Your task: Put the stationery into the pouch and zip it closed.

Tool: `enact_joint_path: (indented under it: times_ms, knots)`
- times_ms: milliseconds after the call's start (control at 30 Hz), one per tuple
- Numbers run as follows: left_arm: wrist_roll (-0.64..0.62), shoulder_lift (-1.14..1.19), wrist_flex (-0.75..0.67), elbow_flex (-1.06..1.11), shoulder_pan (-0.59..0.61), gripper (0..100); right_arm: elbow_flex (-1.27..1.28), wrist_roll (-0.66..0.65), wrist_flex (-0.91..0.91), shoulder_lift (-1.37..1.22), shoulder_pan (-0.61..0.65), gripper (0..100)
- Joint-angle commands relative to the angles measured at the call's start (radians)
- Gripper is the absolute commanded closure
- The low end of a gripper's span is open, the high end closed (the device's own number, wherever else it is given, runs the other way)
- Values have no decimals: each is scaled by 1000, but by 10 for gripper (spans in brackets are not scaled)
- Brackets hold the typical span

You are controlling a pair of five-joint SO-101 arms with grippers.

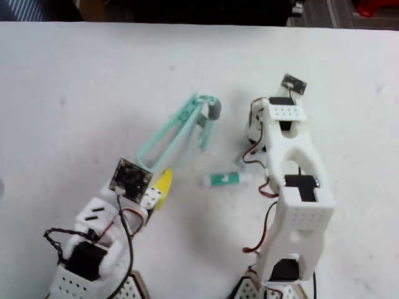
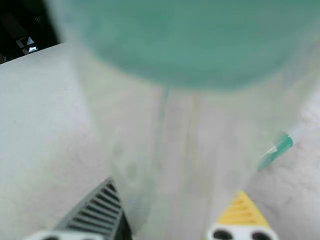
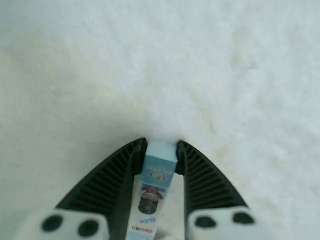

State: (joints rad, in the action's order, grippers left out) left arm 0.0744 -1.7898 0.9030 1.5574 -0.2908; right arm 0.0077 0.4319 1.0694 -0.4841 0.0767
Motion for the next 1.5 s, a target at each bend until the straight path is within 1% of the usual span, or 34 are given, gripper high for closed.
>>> enact_joint_path:
  times_ms: [0,367,633,700,767,800,933,1133,1200,1333,1400,1467]
  knots:
    - [-17,4,17,3,-15,828,-46,2,-7,-4,13,982]
    - [-17,4,18,3,-21,828,-48,2,-7,8,-1,982]
    - [-23,4,38,-3,-22,828,-41,2,117,231,-105,982]
    - [-81,4,48,-15,-22,828,-41,0,148,288,-116,982]
    - [-138,4,87,-41,-22,828,-46,-2,182,354,-119,982]
    - [-141,4,101,-51,-22,828,-46,-15,196,392,-120,982]
    - [-135,4,117,-60,-13,828,-46,-138,213,584,-113,982]
    - [-123,4,110,-58,-13,828,-48,-370,177,897,-113,982]
    - [-123,4,110,-58,-13,828,-48,-427,156,992,-111,982]
    - [-121,4,110,-58,-16,828,-48,-459,122,1165,-76,980]
    - [-121,4,110,-57,-22,825,-48,-459,108,1244,-27,978]
    - [-114,4,112,-57,-38,823,-48,-459,91,1311,48,981]
